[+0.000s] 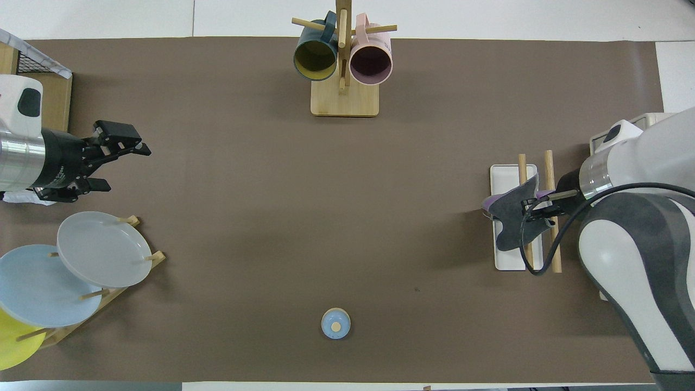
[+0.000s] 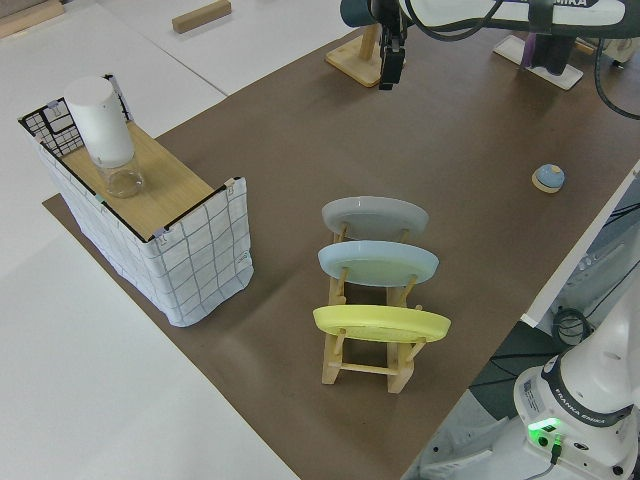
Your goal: Fold towel and hang on rack
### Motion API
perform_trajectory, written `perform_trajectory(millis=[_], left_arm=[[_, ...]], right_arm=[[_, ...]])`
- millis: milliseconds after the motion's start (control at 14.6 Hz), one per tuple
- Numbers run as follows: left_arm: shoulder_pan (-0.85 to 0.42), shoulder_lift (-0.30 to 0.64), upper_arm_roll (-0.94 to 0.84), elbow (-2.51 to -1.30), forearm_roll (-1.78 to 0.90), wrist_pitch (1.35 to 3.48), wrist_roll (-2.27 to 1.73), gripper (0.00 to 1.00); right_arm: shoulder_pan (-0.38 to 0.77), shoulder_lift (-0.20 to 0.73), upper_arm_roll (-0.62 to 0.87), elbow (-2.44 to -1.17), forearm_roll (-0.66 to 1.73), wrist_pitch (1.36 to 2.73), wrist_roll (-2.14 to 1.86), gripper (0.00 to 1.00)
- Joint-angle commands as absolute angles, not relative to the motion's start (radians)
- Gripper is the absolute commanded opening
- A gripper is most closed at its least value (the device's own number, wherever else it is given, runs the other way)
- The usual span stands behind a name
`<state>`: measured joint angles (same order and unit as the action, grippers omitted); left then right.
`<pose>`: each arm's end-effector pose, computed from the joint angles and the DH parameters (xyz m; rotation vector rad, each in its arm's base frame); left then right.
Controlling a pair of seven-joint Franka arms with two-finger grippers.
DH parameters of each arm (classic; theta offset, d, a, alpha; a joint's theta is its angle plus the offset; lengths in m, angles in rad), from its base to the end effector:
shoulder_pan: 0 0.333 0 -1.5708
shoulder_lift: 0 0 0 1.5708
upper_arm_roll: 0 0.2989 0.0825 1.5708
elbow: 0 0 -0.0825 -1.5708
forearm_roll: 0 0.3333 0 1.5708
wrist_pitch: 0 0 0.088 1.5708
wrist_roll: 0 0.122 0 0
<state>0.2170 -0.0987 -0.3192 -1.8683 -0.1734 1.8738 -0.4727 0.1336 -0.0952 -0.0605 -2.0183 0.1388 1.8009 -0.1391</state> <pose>0.4925 -0.0719 0.5397 2.9172 0.6126 0.0848 0.4656 0.0471 0.4699 -2.9826 -0.2584 0.1766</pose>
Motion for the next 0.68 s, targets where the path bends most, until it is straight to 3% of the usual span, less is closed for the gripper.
perform_trajectory(millis=[0,205,410,615], left_arm=[[0.218,-0.049,-0.322,-1.761,-0.069,1.769,-0.284,1.00],[0.152,0.000,-0.299,-1.662,0.026,1.675,-0.229,1.00],[-0.039,0.015,-0.113,-1.602,0.057,1.583,-0.198,1.00],[-0.081,0.003,-0.066,-1.626,0.051,1.571,-0.144,1.00]], right_arm=[[0.089,-0.129,-0.048,-2.060,0.083,1.836,-0.212,0.00],[0.049,-0.129,-0.048,-2.063,0.052,1.836,-0.256,0.00],[0.043,-0.130,-0.048,-2.068,0.049,1.836,-0.261,0.00],[0.019,-0.132,-0.048,-2.078,0.014,1.836,-0.276,0.00]])
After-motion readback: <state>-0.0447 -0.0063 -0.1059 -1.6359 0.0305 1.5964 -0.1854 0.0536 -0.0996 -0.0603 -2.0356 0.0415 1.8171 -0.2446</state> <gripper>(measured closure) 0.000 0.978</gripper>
